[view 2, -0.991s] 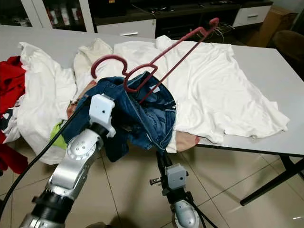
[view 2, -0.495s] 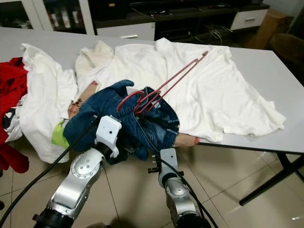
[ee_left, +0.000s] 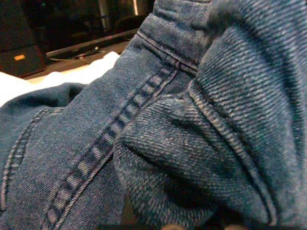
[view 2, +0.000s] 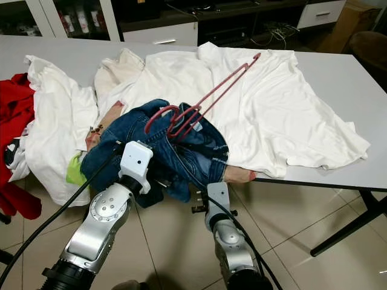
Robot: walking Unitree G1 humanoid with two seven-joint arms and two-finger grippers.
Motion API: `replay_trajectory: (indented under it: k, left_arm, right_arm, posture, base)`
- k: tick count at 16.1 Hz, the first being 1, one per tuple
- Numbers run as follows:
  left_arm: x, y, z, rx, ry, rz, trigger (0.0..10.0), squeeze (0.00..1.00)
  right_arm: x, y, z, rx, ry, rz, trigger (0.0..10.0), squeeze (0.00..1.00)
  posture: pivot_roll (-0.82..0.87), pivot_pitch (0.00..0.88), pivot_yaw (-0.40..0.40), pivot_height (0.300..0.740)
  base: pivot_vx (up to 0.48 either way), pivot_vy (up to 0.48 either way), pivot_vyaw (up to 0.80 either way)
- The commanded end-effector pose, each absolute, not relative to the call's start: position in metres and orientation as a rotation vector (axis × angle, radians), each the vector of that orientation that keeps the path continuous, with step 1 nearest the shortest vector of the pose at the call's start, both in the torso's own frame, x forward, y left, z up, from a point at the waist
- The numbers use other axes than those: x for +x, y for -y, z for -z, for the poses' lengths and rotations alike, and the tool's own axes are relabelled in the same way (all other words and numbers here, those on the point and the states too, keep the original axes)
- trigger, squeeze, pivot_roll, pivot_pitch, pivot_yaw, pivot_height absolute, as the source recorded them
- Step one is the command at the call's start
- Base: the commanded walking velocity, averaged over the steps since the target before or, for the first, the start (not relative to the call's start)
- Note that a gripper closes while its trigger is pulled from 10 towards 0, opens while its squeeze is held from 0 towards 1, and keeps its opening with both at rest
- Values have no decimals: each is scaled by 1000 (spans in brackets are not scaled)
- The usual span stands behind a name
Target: Hang hanger
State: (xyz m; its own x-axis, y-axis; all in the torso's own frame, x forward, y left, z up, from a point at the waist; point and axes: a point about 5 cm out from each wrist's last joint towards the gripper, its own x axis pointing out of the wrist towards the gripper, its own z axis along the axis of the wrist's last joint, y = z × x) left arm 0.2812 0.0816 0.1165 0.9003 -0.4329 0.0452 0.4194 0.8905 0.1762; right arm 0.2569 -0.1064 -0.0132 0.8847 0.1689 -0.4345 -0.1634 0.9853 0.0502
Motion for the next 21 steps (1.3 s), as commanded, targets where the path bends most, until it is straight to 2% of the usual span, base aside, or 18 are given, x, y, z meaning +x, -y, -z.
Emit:
replay_trajectory:
  k: [1,4,14,21]
  left_arm:
    - [290,-100,-168,134,327,305,10000,0]
    - [292,-103,-164,172,302,311,10000,0]
    - [302,-101,-164,258,302,376,10000,0]
    - [302,-101,-163,279,315,395,10000,0]
  right_arm:
    - [293,122,-220,-262,684,-301,10000,0]
    - [286,118,-212,-289,648,-428,10000,0]
    - [268,127,-207,-462,620,-625,10000,0]
    - [280,142,-233,-445,706,-362,10000,0]
  posture:
    - [121,0,16,740]
    - [113,0,21,740]
    - [70,0,43,740]
    - [67,0,36,740]
  base:
    - [0,0,0]
    - [0,0,0]
    - [0,0,0]
    - [0,0,0]
